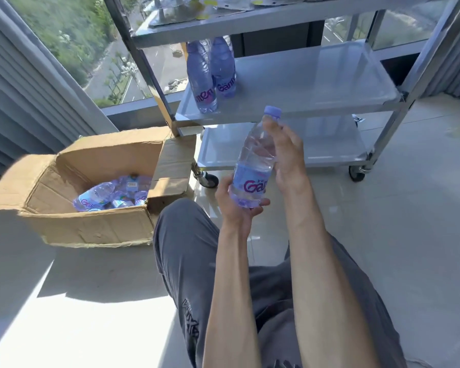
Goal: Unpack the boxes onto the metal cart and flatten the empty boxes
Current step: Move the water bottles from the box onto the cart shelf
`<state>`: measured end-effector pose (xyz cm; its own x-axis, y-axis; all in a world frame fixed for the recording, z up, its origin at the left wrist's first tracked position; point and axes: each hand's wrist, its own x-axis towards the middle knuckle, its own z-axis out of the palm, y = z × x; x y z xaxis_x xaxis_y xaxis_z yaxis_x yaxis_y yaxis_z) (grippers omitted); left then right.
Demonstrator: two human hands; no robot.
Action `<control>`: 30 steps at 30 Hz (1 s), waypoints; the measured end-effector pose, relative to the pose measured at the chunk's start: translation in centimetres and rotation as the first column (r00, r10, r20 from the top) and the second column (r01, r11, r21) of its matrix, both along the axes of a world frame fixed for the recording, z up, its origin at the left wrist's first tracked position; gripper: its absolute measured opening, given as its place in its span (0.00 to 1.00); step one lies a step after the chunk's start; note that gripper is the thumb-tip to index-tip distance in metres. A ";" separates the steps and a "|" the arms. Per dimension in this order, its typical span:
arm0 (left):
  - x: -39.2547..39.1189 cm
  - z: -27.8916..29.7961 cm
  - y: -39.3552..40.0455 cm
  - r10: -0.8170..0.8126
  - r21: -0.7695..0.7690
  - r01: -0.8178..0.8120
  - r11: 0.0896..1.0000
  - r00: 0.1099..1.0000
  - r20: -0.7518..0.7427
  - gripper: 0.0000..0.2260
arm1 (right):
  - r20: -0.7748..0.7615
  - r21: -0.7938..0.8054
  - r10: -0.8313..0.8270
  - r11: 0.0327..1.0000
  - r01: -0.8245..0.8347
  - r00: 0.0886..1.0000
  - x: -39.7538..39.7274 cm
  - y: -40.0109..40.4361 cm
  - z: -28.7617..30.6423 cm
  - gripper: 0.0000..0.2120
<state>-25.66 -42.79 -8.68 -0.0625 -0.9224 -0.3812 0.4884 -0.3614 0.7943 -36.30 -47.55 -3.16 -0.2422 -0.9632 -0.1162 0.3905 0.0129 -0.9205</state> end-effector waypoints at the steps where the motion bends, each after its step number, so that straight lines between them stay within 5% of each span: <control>1: 0.3 -0.4 0.0 -0.065 0.011 0.065 0.998 0.997 -0.041 0.18 | -0.041 -0.006 0.004 1.000 -0.005 0.999 -0.1 0.2 -0.3 0.16; 6: 1.5 -1.5 0.3 -0.329 0.040 0.332 0.943 0.943 -0.055 0.24 | -0.078 -0.009 0.069 0.997 -0.070 0.995 -0.2 0.6 0.5 0.15; 11: 2.4 -3.4 -0.4 -0.298 -0.087 0.286 0.954 0.930 -0.216 0.23 | -0.139 -0.079 -0.064 0.995 0.053 0.988 -0.5 1.0 -0.9 0.06; 14: 2.9 -3.9 -0.3 -0.337 -0.176 0.314 0.933 0.934 -0.119 0.19 | -0.073 -0.019 -0.050 0.999 0.049 0.996 -0.6 1.6 -1.2 0.11; 16: 2.8 -3.7 -0.1 -0.283 -0.139 0.269 0.953 0.955 -0.093 0.17 | -0.030 0.019 0.016 1.000 -0.016 0.999 -0.8 1.7 -1.0 0.10; 19: 2.6 -3.6 0.2 -0.238 -0.068 0.230 0.971 0.960 -0.146 0.19 | -0.184 -0.009 0.069 0.997 -0.072 0.981 -0.5 1.8 -1.2 0.14; 24: 3.0 -3.8 0.3 -0.376 -0.011 0.379 0.925 0.912 -0.164 0.23 | -0.173 -0.052 -0.012 0.999 0.003 0.985 0.3 2.0 -2.0 0.09; 30: 3.1 -4.2 -1.1 -0.112 0.004 0.112 0.994 0.993 -0.023 0.16 | -0.215 -0.034 -0.077 0.997 0.072 0.973 0.7 2.0 -2.9 0.11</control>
<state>-22.51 -43.84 -12.84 -0.1739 -0.9073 -0.3830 0.4622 -0.4186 0.7818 -35.64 -45.57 -6.03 -0.3299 -0.9436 -0.0283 0.1811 -0.0339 -0.9829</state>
